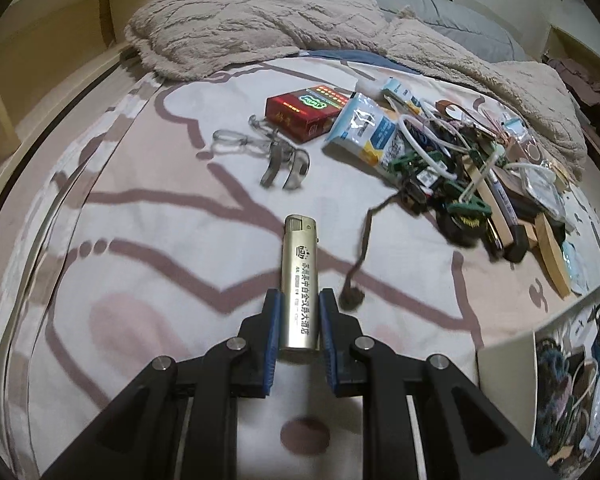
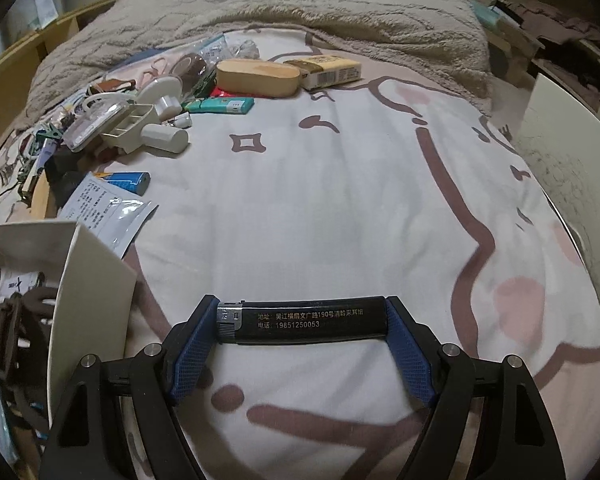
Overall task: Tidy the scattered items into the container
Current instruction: 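Open the left gripper and release the gold lighter onto the sheet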
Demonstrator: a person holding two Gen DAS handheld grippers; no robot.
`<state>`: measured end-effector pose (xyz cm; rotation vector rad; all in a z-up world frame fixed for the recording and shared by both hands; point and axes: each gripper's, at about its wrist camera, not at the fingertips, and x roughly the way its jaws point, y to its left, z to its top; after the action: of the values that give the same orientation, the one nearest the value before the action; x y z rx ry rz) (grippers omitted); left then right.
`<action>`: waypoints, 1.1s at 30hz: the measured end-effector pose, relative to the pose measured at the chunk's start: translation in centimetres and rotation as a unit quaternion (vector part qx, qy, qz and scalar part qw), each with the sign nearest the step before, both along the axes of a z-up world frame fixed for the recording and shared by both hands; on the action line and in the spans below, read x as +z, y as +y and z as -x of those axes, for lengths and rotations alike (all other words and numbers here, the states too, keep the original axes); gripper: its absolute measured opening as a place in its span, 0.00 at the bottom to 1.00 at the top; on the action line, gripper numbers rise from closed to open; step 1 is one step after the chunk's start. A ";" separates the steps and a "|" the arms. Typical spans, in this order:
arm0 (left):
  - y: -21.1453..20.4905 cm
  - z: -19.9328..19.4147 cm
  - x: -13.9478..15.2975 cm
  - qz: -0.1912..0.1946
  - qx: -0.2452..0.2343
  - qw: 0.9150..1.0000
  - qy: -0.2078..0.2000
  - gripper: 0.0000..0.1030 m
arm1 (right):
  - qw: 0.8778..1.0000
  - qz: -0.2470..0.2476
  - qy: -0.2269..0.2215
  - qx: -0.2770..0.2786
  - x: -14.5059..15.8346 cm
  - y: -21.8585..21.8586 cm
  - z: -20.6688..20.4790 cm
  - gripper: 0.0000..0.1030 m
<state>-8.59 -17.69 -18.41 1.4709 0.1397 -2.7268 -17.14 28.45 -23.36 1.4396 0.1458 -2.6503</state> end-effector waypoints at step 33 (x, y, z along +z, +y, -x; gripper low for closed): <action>6.3 -8.1 -0.2 0.025 -0.085 0.995 -0.054 0.66 | 1.000 -0.007 0.021 0.003 -0.5 -2.3 2.4 0.80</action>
<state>-0.51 -11.43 -18.60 1.6852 -0.0583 -2.7459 -19.53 26.13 -23.87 1.3853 0.1732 -2.6809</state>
